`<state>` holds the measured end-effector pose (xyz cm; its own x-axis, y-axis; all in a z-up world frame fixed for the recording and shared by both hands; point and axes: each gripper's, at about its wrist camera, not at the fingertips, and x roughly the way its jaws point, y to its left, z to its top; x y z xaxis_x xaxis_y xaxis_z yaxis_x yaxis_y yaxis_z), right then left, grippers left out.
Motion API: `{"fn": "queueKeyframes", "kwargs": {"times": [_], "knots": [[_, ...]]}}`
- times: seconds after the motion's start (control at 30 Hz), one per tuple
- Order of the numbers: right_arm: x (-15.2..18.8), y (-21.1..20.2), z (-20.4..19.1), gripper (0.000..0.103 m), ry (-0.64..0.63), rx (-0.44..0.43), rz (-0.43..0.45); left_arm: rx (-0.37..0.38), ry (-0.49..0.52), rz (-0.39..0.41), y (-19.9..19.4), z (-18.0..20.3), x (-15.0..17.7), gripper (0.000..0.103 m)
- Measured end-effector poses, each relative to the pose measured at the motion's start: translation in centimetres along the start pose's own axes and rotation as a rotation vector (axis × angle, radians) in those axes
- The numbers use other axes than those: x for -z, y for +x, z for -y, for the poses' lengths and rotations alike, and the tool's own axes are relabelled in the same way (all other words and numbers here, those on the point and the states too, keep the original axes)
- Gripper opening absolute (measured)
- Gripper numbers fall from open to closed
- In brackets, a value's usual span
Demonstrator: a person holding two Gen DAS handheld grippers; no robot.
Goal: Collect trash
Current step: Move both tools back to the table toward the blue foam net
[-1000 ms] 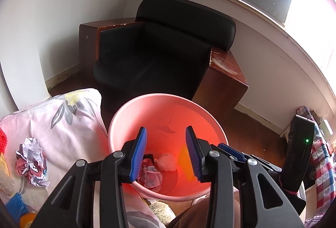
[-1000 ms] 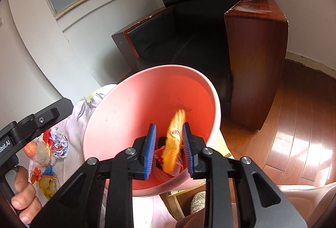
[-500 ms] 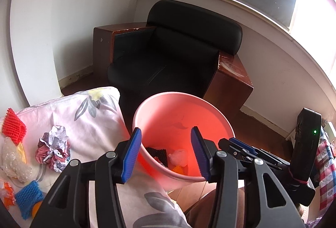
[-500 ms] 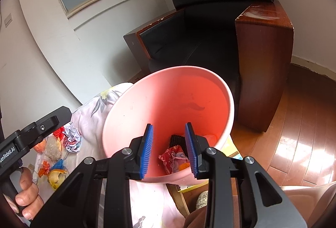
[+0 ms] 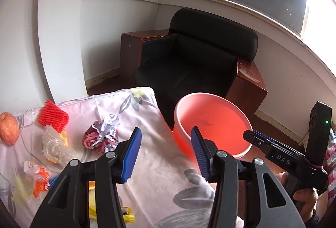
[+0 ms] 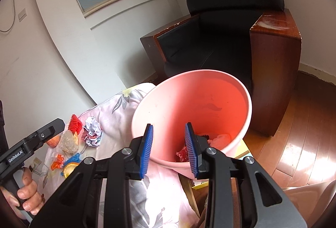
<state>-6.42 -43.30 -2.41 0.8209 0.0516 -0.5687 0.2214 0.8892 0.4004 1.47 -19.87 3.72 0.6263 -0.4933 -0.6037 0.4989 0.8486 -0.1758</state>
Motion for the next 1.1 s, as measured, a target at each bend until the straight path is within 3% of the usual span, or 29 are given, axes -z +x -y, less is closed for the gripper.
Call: {"fn": "queueKeyframes", "kwargs": {"times": [0.47, 0.73, 1.1], "knots": [[2.8, 0.4, -5.4, 0.032, -0.058, -0.111, -0.048, -0.129, -0.081, 0.047, -5.4, -6.9, 2.4, 0.048], [3.9, 1.7, -7.0, 0.032, -0.058, -0.147, -0.102, -0.208, -0.076, 0.069, -7.7, -9.7, 4.3, 0.048], [6.3, 4.1, -11.5, 0.032, -0.165, -0.214, -0.211, -0.287, -0.084, 0.02, -8.3, -13.9, 7.4, 0.048]]}}
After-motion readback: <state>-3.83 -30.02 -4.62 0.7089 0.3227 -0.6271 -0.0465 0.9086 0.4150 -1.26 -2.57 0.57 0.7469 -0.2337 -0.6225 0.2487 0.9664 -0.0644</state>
